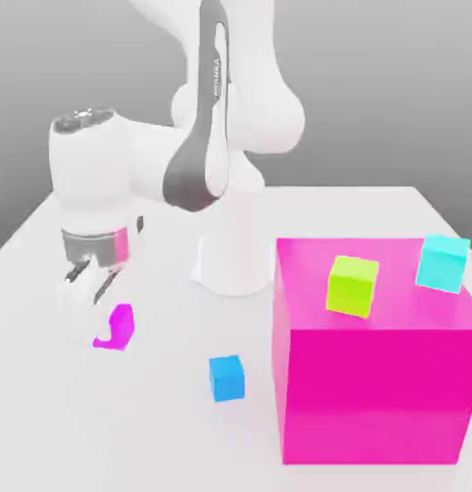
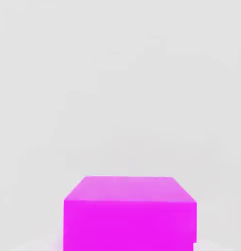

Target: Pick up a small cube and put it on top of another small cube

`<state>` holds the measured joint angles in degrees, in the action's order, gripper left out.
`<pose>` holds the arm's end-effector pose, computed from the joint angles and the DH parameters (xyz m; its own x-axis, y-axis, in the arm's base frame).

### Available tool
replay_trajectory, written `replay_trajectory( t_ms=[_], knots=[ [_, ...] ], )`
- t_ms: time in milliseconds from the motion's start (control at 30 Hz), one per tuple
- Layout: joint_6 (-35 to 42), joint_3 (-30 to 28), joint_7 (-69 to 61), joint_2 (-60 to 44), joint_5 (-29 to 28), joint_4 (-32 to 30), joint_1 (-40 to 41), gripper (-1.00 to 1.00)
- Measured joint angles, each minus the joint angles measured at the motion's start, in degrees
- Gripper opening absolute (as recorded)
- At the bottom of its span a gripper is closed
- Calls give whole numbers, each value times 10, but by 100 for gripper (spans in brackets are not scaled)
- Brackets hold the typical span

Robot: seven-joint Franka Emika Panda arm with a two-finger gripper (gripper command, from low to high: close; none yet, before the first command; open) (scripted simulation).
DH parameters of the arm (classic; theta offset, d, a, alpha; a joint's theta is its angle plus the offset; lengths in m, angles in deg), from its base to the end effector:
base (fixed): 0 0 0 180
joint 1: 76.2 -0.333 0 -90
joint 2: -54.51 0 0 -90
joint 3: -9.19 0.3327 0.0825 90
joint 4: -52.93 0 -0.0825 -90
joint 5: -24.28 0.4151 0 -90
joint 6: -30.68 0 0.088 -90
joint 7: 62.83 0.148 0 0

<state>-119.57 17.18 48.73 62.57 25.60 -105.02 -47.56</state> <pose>0.3764 -0.1451 0.2083 -0.6875 -0.7262 0.0055 -0.7262 0.6874 -0.0078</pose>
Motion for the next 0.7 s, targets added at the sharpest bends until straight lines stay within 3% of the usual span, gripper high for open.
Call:
replay_trajectory(
  t_ms=[433,567,600,700],
  knots=[
    [319,114,-228,141,71,185,-224,-100],
    [273,135,-243,122,76,157,-241,-100],
    [253,138,-243,114,76,146,-241,100],
    [253,138,-243,114,77,146,-241,100]
  ],
)
